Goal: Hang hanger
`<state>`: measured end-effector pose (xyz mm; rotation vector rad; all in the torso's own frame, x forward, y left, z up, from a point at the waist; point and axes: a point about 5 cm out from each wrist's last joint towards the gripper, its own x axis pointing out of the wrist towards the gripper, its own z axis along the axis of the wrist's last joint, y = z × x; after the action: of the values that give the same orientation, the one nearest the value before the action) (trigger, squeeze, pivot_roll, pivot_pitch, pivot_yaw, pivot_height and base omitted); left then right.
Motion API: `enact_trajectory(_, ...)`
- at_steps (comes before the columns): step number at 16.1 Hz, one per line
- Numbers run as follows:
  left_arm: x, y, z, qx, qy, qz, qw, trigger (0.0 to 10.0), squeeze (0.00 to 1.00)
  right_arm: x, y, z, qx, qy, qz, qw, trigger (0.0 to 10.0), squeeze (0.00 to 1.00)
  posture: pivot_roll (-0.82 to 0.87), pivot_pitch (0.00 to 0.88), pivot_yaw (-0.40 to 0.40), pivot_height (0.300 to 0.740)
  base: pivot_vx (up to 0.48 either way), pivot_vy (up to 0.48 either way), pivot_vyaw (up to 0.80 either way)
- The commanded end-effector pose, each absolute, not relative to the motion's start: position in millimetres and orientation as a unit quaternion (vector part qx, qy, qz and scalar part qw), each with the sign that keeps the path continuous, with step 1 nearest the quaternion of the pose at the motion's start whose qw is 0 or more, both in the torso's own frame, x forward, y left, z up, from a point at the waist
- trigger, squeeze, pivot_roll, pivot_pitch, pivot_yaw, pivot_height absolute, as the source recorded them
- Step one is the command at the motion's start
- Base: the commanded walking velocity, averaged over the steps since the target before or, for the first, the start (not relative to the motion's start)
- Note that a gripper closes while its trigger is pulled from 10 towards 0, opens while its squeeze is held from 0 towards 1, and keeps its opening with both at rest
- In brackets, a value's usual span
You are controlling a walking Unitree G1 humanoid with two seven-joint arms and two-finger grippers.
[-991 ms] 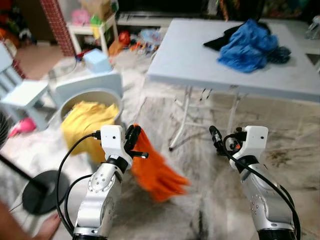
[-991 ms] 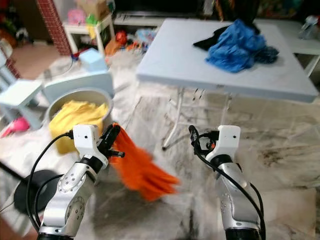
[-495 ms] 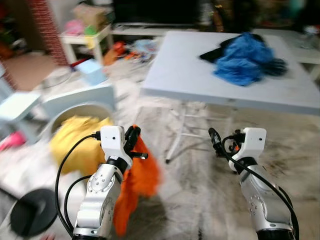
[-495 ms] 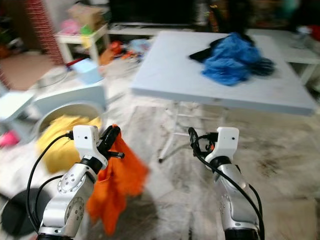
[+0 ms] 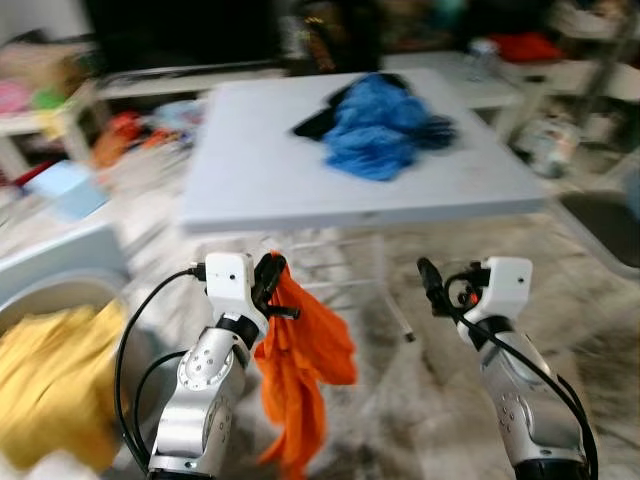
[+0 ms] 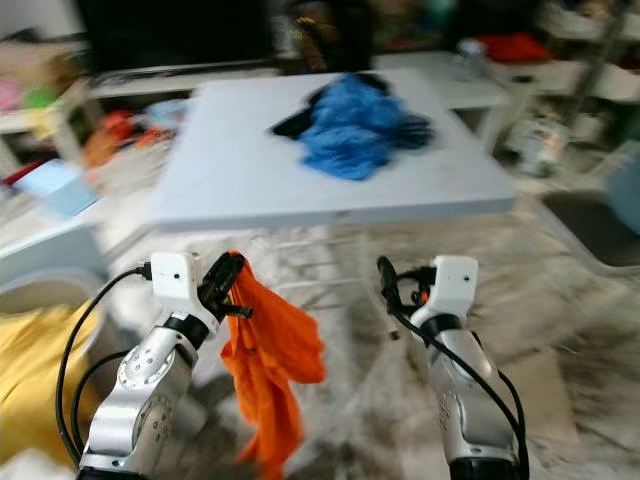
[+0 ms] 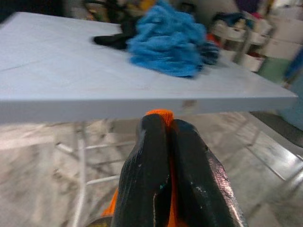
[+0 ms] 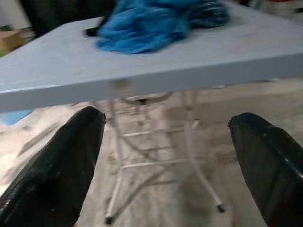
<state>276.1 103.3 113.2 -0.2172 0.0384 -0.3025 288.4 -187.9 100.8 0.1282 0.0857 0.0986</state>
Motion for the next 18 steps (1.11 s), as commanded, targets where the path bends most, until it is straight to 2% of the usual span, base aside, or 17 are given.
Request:
enact_trajectory(1,276.5,95.3,120.0,-0.113,0.007,-0.167,0.98,10.0,0.0,288.6,-194.2,103.5,0.059,0.039,0.04,0.997,10.0,0.0,-0.13,0.0,0.012,0.74,0.319,0.0,-0.8)
enact_trajectory(6,276.6,94.0,119.6,-0.112,0.008,-0.169,0.979,10.0,0.0,288.6,-193.7,102.4,0.058,0.04,0.042,0.997,10.0,0.0,-0.13,0.0,0.009,0.74,0.316,0.0,-0.8)
enact_trajectory(12,277.5,93.6,119.3,-0.111,0.009,-0.169,0.979,10.0,0.0,290.7,-192.5,103.3,0.053,0.041,0.05,0.997,10.0,0.0,-0.13,0.0,0.006,0.74,0.305,0.0,-0.53)
enact_trajectory(15,282.4,93.7,113.0,-0.094,0.034,-0.132,0.986,10.0,0.0,291.8,-195.3,102.5,0.05,0.043,0.049,0.997,10.0,0.0,-0.13,0.0,0.006,0.74,0.0,0.0,0.0)
enact_trajectory(18,282.1,90.6,112.4,-0.106,0.039,-0.14,0.984,10.0,0.0,292.7,-192.8,101.9,0.05,0.043,0.052,0.996,10.0,0.0,-0.13,0.0,0.005,0.74,0.0,0.0,0.0)
